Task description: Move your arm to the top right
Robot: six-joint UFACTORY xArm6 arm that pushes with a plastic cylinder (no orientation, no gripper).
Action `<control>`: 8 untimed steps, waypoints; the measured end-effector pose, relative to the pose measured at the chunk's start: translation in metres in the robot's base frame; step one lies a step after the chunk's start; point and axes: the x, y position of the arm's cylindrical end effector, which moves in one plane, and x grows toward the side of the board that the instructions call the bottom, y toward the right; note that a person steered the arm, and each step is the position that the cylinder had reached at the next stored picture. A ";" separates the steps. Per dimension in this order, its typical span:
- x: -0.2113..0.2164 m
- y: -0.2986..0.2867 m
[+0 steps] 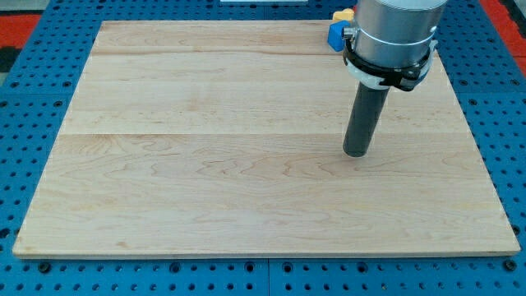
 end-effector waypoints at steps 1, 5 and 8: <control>0.000 0.034; -0.122 0.185; -0.192 0.217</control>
